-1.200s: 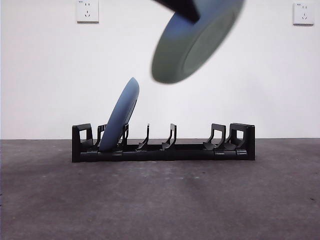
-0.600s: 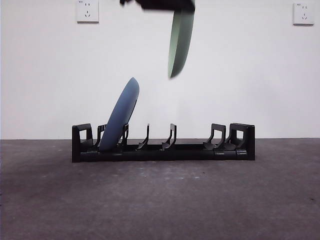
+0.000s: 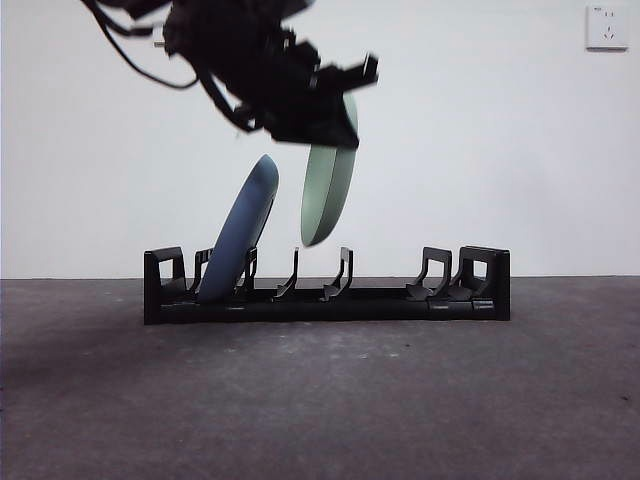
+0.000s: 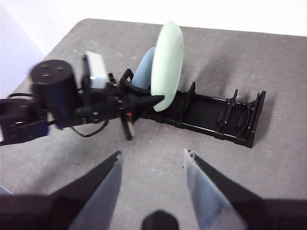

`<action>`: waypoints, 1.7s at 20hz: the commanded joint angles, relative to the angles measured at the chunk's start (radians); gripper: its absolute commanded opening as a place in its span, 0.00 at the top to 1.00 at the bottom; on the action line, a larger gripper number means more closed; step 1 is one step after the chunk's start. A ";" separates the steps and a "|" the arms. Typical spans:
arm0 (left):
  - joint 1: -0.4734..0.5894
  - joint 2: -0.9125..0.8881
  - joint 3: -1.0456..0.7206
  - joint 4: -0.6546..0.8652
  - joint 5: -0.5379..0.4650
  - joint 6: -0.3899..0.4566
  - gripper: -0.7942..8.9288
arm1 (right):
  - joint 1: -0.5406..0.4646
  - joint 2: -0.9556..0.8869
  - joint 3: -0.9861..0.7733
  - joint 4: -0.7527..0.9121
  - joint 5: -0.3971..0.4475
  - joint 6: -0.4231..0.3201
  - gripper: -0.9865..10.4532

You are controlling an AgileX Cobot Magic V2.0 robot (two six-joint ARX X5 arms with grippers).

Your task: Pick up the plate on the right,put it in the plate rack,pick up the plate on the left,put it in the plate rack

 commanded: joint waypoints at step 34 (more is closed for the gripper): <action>-0.022 0.154 0.032 -0.161 -0.030 0.244 0.91 | 0.002 0.046 -0.004 -0.021 -0.038 -0.030 0.72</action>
